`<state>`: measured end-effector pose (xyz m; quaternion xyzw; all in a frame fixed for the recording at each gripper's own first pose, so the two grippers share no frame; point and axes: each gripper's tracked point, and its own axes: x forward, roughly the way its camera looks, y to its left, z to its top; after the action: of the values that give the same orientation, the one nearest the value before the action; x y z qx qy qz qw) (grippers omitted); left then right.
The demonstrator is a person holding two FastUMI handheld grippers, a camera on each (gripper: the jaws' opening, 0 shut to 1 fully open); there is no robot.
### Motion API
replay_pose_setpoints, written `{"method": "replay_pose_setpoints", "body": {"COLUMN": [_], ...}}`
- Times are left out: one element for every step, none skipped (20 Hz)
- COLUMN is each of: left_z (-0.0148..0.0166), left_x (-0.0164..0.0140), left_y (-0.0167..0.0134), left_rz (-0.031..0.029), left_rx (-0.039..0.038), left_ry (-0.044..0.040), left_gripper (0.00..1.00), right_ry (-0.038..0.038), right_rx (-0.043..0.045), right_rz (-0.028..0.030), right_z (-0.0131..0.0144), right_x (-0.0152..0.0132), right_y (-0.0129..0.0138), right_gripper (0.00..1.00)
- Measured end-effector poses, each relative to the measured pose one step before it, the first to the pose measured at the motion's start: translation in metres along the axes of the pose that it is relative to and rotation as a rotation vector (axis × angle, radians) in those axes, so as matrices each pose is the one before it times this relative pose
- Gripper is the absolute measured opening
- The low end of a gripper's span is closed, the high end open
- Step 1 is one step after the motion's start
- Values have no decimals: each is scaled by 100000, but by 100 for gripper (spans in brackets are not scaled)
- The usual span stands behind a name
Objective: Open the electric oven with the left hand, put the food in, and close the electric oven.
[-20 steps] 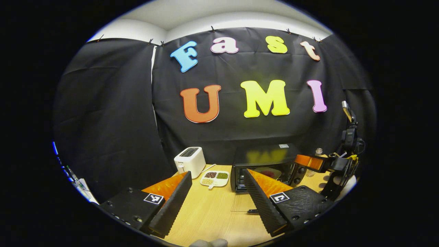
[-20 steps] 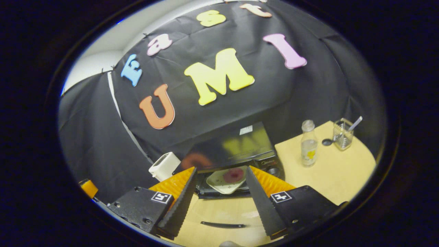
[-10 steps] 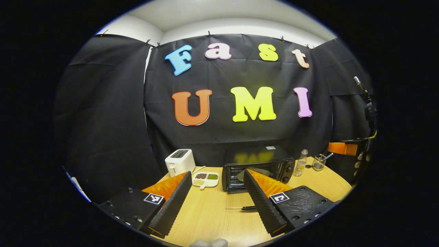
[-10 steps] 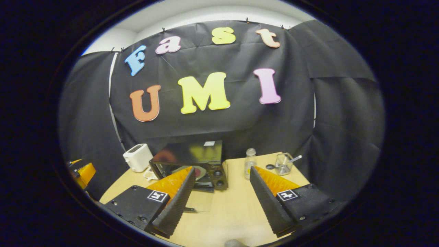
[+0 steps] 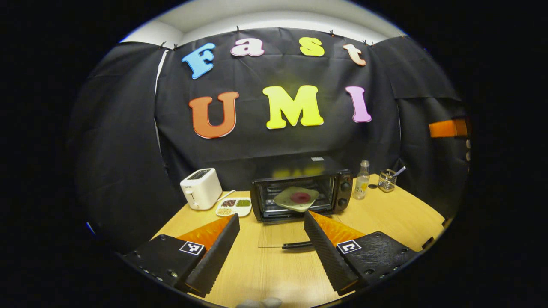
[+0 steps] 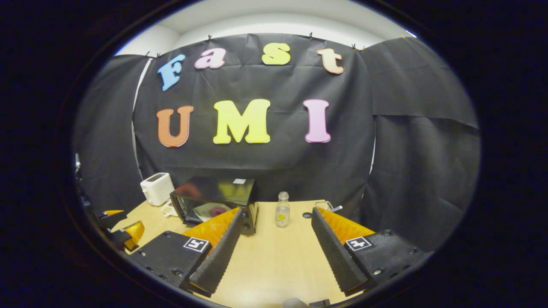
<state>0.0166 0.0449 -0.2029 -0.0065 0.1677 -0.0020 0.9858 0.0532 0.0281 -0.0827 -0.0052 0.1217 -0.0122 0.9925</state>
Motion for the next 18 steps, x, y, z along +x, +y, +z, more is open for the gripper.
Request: {"method": "replay_pose_setpoints", "body": {"left_z": [-805,-1248,-1476,-899,-953,-1007,-973,-811,-973,-676,-571,-744,-545,-537,-384,-436,-432,-234], "left_x": [494,623,665,373,438,576,819,649,679,681,699,817,915,801,1040,1013,776,616], "left_y": [-934,-805,-507,-626,-654,-478,-426,-392,-496,-434,-203,-305,-173,-164,107,87,-104,75], "left_rz": [-1073,-548,-402,-618,-603,-225,-269,-564,-166,-403,75,-92,281,-395,160,-82,-374,147], "left_rx": [-1505,-888,-708,-827,-505,-124,41,-244,-489,-321,675,690,259,-260,-89,305,58,533], "left_ry": [1866,2999,2945,2245,1663,2247,2002,1793,2819,1658,1321,2028,1537,1580,1166,1607,1003,828], "left_gripper": [97,97,97,97,96,97,97,97,97,96,97,97,97,97,97,97,97,97], "right_ry": [-239,229,848,549,563,660,721,577,697,470,859,793,646,742,807,577,386,385], "right_rx": [-354,-243,-216,38,-491,-405,89,243,72,-483,-611,-520,-678,-668,-320,-86,175,205], "right_rz": [141,-747,-106,227,-44,-505,-313,-233,-565,-599,-360,102,8,-228,-156,-565,-554,-492], "right_z": [180,169,-181,-131,18,-148,-62,30,-148,-57,-226,-47,-118,-19,-99,-2,16,51], "right_x": [-16,4,-19,-149,-31,-70,26,-4,81,51,96,27,97,79,137,1,104,111], "right_y": [-318,-562,-363,-231,-308,-507,-402,-309,-337,-279,-208,-146,-97,-150,-150,-260,-263,-235], "right_gripper": [96,96,96,96,96,96,96,96,96,96,96,100,96,100,100,100,96,100]}}
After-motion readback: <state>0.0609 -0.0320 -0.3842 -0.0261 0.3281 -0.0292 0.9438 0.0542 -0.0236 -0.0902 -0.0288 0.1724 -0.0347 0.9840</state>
